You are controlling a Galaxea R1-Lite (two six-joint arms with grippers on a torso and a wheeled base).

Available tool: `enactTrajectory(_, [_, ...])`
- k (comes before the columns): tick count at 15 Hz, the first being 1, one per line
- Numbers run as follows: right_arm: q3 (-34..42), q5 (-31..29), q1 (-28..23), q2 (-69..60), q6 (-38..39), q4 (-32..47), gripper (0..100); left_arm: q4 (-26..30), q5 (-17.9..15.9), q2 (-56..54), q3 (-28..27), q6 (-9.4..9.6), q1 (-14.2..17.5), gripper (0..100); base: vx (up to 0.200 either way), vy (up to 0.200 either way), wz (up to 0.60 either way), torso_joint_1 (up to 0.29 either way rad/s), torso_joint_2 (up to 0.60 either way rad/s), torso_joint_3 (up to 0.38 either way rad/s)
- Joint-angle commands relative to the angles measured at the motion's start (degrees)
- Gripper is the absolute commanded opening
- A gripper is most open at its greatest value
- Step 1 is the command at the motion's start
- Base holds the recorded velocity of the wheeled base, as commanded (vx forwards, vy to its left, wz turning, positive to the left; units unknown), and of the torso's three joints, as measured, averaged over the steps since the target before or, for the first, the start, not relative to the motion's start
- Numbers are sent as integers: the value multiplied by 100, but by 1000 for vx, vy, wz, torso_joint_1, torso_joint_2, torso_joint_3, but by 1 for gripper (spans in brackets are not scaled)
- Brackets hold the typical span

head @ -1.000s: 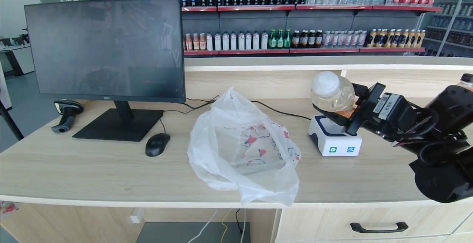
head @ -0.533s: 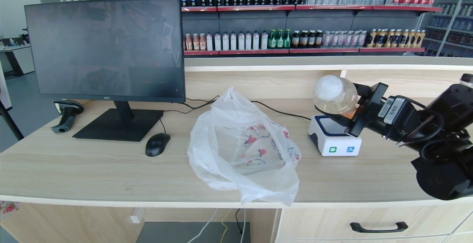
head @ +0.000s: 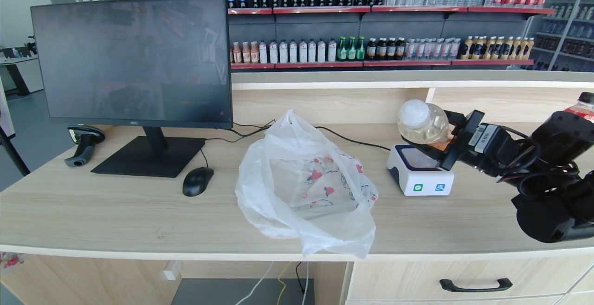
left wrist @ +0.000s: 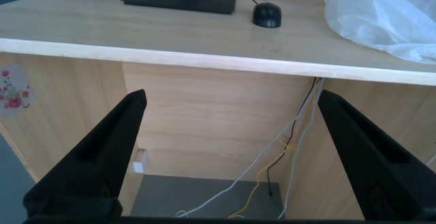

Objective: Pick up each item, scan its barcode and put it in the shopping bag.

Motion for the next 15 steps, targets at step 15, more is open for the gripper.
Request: enactTrajectory(15, [110, 7, -39, 110, 33, -8, 0, 1, 0, 0, 0, 6, 2, 100, 0, 0, 0, 0, 0, 0])
